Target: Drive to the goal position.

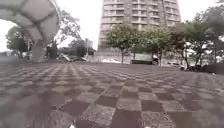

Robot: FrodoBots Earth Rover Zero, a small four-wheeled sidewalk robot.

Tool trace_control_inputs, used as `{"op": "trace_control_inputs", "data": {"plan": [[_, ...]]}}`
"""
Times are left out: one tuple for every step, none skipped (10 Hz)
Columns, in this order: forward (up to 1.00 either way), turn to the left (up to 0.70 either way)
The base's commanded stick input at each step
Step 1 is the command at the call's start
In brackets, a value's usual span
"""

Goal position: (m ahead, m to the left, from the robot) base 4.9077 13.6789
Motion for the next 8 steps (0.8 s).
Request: {"op": "trace_control_inputs", "data": {"plan": [[0.85, 0.34], [0.85, 0.34], [0.85, 0.34], [0.85, 0.34], [0.85, 0.34], [0.85, 0.34], [0.85, 0.34], [0.85, 0.34]]}}
